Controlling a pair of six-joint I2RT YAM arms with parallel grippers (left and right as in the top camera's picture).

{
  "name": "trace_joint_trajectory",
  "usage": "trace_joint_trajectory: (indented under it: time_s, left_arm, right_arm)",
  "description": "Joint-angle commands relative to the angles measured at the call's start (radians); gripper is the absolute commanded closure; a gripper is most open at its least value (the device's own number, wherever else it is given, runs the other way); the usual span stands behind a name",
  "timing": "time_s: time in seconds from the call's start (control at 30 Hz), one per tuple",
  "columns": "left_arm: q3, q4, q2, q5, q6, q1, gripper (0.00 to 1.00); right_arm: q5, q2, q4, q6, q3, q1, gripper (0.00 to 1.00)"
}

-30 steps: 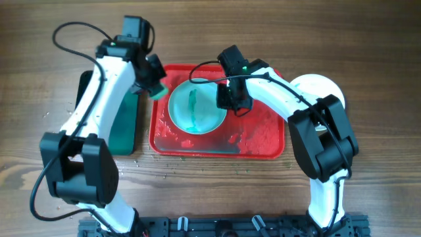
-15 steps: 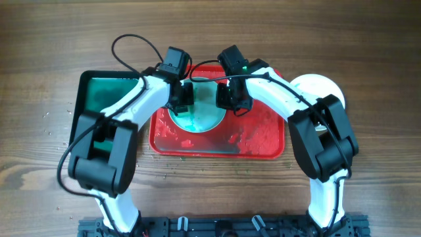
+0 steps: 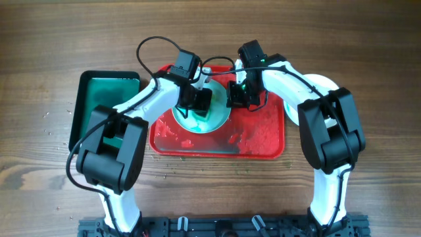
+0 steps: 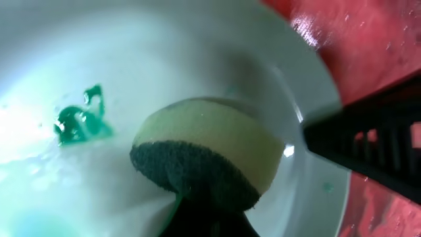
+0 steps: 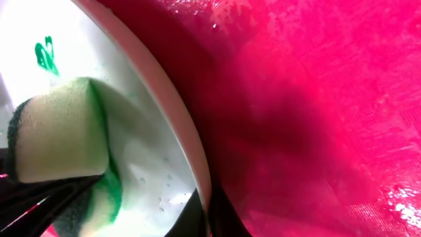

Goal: Clean dirty plates on tray and stack at the side
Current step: 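Scrub the plate with the sponge while the right gripper holds its rim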

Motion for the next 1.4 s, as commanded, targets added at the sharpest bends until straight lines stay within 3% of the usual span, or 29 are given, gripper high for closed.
trace_joint_trajectory:
  time_s: [0.0,0.13,0.27,0.5,0.57,0.7,0.77,0.83,0.93,1.03,1.13,1.27,1.37]
  left_arm:
    - [-0.013,0.080,0.029,-0.278,-0.183,-0.009,0.96]
    - [-0.013,0.161,0.029,-0.590,-0.298,-0.009,0.96]
    - [-0.013,0.099,0.029,-0.663,-0.295,-0.009,0.96]
    - [-0.013,-0.189,0.029,0.113,0.131,-0.016,0.96]
    - [-0.013,-0.251,0.029,0.196,0.217,-0.016,0.96]
    - [-0.013,-0.279,0.029,0.201,0.284,-0.016,0.96]
    - [-0.013,-0.227,0.029,0.084,0.253,-0.015,0.96]
    - [-0.013,-0.146,0.029,-0.230,0.072,-0.015,0.96]
    - [-0.013,-0.042,0.029,-0.565,-0.123,-0.015,0.96]
    - [-0.013,0.024,0.029,-0.708,-0.260,-0.015,0.96]
    - [-0.013,0.007,0.029,-0.732,-0.382,-0.018,0.96]
    - [-0.013,-0.101,0.029,-0.513,-0.343,-0.024,0.96]
    - [-0.013,-0.081,0.029,-0.022,-0.126,-0.021,0.96]
  right_arm:
    - [-0.094,0.028,0.016,-0.031,-0.008,0.019,0.96]
    - [-0.089,0.028,0.013,-0.030,-0.008,0.019,0.96]
    - [-0.079,0.028,0.014,-0.027,-0.008,0.019,0.96]
    - [-0.079,0.028,0.021,-0.027,-0.008,0.019,0.96]
    - [-0.079,0.028,0.023,-0.027,-0.008,0.018,0.96]
    - [-0.078,0.028,0.030,-0.027,-0.008,0.018,0.96]
    - [-0.078,0.028,0.030,-0.030,-0.008,0.018,0.96]
    - [-0.071,0.028,0.031,-0.029,-0.008,0.018,0.96]
    - [-0.071,0.028,0.033,-0.029,-0.008,0.018,0.96]
    - [-0.067,0.028,0.033,-0.028,-0.008,0.018,0.96]
    - [-0.064,0.028,0.035,-0.027,-0.008,0.019,0.96]
    - [-0.064,0.028,0.037,-0.027,-0.008,0.019,0.96]
    - [-0.064,0.028,0.037,-0.026,-0.008,0.019,0.96]
